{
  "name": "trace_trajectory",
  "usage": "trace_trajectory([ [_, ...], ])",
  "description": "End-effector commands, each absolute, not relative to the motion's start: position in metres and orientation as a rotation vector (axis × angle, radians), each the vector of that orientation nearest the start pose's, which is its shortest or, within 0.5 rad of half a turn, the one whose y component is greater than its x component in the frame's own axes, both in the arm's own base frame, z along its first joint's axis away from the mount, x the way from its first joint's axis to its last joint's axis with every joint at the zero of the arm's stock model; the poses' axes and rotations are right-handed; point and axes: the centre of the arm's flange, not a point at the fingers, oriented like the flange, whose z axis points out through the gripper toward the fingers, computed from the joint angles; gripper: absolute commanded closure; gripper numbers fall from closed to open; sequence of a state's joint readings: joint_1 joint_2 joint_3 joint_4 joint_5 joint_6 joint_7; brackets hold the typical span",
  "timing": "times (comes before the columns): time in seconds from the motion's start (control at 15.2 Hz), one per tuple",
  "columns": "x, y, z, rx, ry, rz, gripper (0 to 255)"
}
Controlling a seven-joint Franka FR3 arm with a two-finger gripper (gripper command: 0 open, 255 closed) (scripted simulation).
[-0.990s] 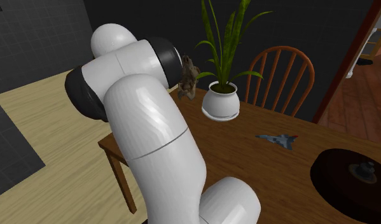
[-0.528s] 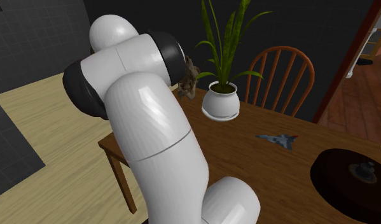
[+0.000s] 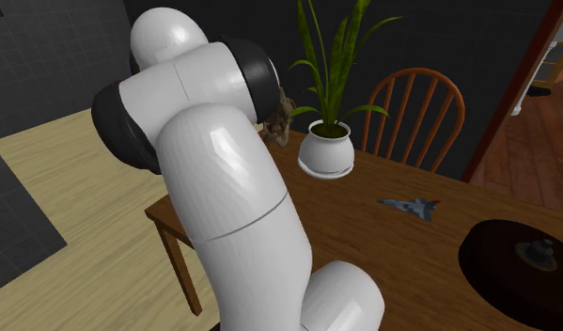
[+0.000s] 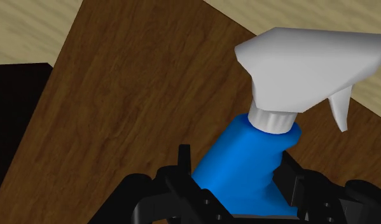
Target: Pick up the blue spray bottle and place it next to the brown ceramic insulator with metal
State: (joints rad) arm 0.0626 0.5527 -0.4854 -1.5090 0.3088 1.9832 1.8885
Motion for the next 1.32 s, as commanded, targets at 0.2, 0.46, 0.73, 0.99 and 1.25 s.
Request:
trace_trajectory([
  [0.2, 0.659, -0.216, 0.398, -1.165, 2.898, 0.047, 255],
  [0.46, 0.659, -0.216, 0.419, -1.165, 2.898, 0.047, 255],
  [0.73, 0.659, -0.216, 0.437, -1.165, 2.898, 0.047, 255],
  [0.99, 0.611, -0.239, 0.437, -1.165, 2.898, 0.047, 255],
  [1.25, 0.564, -0.262, 0.437, -1.165, 2.898, 0.047, 255],
])
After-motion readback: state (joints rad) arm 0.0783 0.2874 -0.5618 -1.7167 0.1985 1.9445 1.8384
